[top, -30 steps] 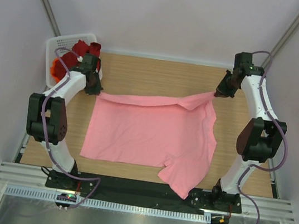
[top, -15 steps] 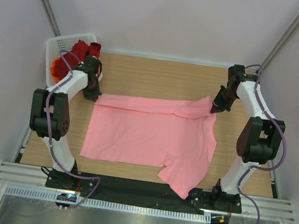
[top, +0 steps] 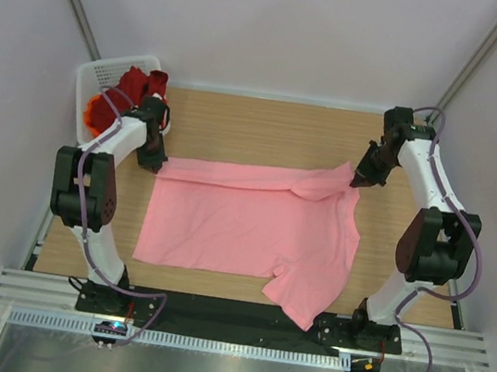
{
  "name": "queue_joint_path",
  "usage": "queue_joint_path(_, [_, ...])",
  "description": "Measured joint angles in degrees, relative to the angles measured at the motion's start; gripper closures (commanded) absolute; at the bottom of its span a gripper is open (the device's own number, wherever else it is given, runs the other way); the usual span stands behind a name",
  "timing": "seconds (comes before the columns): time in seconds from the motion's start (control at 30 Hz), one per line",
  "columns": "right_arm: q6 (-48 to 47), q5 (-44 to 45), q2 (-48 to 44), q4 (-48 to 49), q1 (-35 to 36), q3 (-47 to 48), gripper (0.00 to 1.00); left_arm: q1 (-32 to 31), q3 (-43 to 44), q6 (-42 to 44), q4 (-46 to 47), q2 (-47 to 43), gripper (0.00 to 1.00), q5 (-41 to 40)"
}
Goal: Fold and stack the t-shirts
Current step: Fold the tshirt
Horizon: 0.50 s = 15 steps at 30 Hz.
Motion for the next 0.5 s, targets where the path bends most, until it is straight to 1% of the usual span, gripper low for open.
queue_joint_path(0.23, [0.0,-0.3,-1.8,0.8,0.0,-6.6,0.99,0.0,0.0,0.0,-0.2,2.5,1.00,0.0])
queue_joint_path(0.5, [0.0,1.0,-1.8,1.8,-1.4,-9.8,0.99,0.0,0.0,0.0,-1.0,4.2,1.00,0.0])
